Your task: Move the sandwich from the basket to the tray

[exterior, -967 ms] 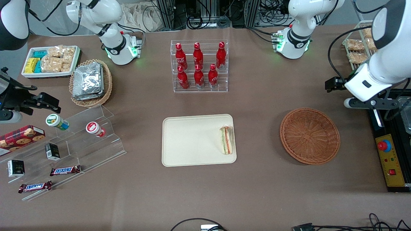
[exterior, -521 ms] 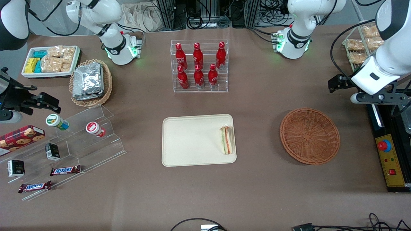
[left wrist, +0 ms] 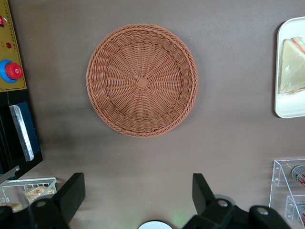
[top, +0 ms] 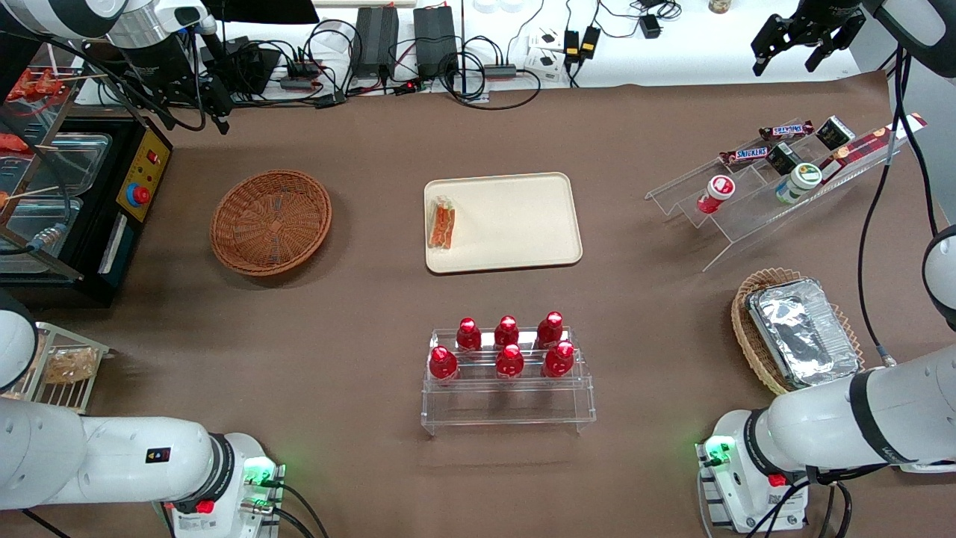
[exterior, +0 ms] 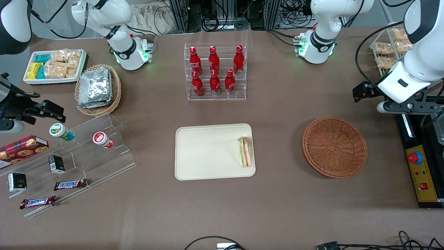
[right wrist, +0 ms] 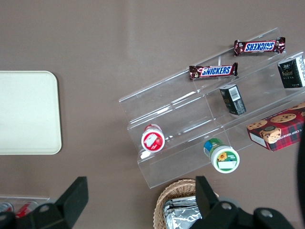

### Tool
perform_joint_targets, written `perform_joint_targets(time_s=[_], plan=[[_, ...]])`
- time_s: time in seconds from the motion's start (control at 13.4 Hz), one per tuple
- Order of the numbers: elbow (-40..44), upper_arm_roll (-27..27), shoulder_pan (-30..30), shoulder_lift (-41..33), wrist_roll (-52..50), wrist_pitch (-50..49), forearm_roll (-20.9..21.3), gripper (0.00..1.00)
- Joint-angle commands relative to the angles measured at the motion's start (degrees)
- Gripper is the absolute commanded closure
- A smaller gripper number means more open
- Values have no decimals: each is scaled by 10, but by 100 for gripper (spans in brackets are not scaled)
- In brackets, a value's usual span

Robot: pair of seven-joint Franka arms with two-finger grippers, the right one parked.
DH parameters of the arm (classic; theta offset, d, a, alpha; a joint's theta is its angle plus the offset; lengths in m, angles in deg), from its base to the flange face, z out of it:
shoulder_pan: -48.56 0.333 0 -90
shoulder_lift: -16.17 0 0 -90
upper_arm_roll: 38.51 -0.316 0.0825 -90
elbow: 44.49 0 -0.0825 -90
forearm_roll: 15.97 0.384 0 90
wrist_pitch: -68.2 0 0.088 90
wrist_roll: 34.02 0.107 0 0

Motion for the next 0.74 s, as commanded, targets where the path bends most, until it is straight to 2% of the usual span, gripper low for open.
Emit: perform_joint_targets(time_s=[0.0,0.67], plan=[[-6,-9,-7,-5,6,6,-6,1],[-5,-11,-5,-4,6,10,-9,0]])
